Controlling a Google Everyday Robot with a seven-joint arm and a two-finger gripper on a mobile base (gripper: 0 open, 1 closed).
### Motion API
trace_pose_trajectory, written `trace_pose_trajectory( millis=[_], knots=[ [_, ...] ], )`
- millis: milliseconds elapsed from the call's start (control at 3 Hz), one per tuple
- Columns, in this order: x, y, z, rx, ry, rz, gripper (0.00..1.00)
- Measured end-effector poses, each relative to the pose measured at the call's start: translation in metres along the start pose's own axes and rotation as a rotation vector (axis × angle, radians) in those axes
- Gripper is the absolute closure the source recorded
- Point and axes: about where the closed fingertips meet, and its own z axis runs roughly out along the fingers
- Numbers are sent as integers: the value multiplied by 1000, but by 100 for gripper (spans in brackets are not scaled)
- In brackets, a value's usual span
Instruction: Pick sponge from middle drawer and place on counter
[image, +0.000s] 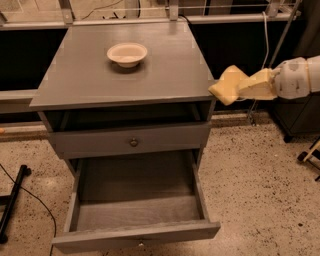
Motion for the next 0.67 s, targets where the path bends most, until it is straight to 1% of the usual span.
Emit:
trace_pose_trajectory(
  millis=[667],
  knots=[
    [11, -8, 52, 4, 41, -20, 100]
  ],
)
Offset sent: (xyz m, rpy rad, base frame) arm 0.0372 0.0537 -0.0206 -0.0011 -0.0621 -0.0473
